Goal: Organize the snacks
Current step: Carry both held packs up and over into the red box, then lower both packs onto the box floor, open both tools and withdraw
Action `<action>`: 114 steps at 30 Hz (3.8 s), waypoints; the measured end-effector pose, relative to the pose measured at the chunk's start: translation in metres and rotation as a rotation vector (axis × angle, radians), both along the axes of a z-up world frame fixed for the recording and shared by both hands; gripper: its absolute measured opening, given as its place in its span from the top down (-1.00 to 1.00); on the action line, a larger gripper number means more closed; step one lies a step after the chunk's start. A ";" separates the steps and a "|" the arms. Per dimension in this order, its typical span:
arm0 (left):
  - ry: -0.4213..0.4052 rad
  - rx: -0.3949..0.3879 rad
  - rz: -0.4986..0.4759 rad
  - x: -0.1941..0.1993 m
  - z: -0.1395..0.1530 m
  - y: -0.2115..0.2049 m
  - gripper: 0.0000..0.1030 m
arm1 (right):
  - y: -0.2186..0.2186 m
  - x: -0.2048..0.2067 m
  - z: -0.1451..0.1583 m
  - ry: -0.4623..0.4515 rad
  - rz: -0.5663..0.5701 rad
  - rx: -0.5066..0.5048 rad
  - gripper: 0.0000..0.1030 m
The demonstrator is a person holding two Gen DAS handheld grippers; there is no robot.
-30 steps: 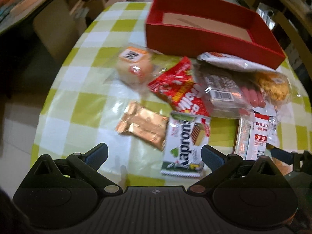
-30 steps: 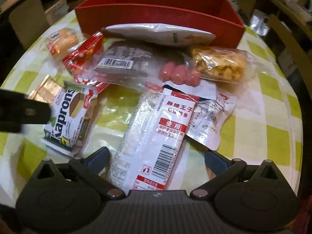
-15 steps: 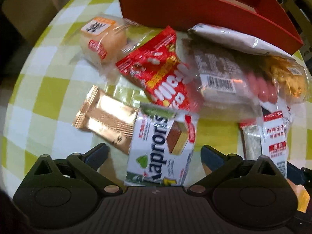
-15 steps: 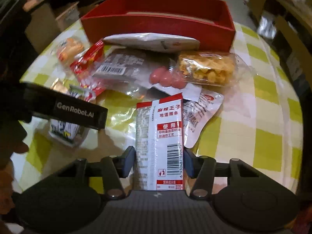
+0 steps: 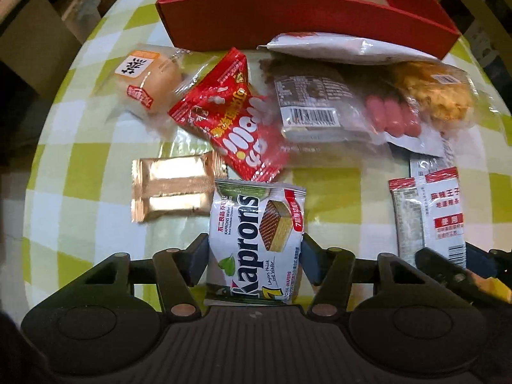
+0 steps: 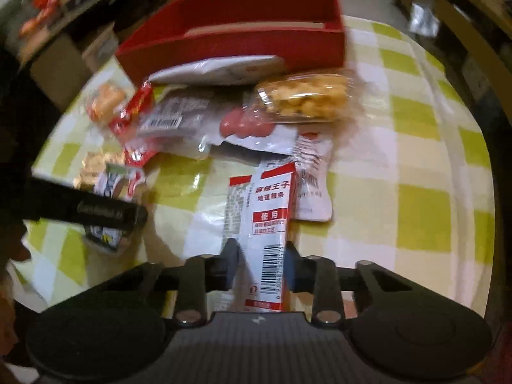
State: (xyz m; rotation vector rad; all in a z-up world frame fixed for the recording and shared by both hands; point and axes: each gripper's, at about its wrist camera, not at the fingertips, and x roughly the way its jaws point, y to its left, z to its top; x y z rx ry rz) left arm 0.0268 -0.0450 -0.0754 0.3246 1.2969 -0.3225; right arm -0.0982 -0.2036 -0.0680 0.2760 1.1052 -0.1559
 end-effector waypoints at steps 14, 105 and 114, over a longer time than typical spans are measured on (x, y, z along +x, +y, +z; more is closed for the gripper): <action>0.001 -0.136 -0.002 -0.004 0.032 0.031 -0.27 | 0.035 -0.006 0.031 -0.031 -0.020 -0.055 0.66; -0.180 -0.053 0.041 0.187 0.025 -0.094 -0.28 | -0.080 0.226 0.011 -0.187 -0.146 -0.040 -0.02; -0.167 -0.020 0.050 0.188 0.012 -0.096 -0.55 | -0.078 0.231 0.008 -0.209 -0.116 -0.068 -0.04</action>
